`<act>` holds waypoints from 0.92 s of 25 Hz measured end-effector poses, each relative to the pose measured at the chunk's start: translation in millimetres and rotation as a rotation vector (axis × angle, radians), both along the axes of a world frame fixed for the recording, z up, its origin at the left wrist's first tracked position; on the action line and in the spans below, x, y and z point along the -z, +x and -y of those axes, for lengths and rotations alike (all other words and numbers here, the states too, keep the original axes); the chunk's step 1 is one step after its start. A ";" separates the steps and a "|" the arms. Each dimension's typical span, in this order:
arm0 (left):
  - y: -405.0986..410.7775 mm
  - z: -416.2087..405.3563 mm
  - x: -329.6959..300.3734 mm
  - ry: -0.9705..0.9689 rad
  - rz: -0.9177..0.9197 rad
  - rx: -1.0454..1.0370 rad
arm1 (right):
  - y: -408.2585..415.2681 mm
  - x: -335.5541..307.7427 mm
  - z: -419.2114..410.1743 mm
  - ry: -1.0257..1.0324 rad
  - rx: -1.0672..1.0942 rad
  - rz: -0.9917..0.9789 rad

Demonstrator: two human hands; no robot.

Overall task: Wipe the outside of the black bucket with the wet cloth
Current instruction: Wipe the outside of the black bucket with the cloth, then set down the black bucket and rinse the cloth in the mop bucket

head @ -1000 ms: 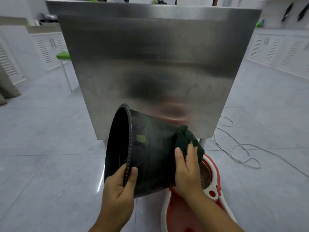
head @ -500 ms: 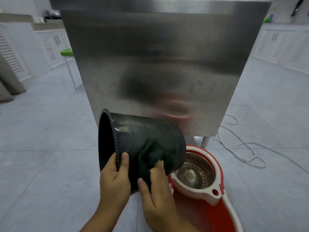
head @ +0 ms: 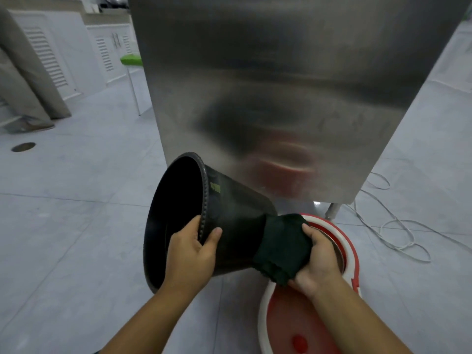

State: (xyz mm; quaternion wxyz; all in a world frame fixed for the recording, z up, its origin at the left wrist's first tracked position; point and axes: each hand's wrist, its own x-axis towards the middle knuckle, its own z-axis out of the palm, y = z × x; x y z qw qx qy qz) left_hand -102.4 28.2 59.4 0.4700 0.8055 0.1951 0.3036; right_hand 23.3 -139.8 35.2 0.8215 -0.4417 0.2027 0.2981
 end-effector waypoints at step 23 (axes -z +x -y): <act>41.6 -3.2 120.1 0.709 -0.818 0.132 | 14.6 -26.6 39.3 0.076 -0.054 0.080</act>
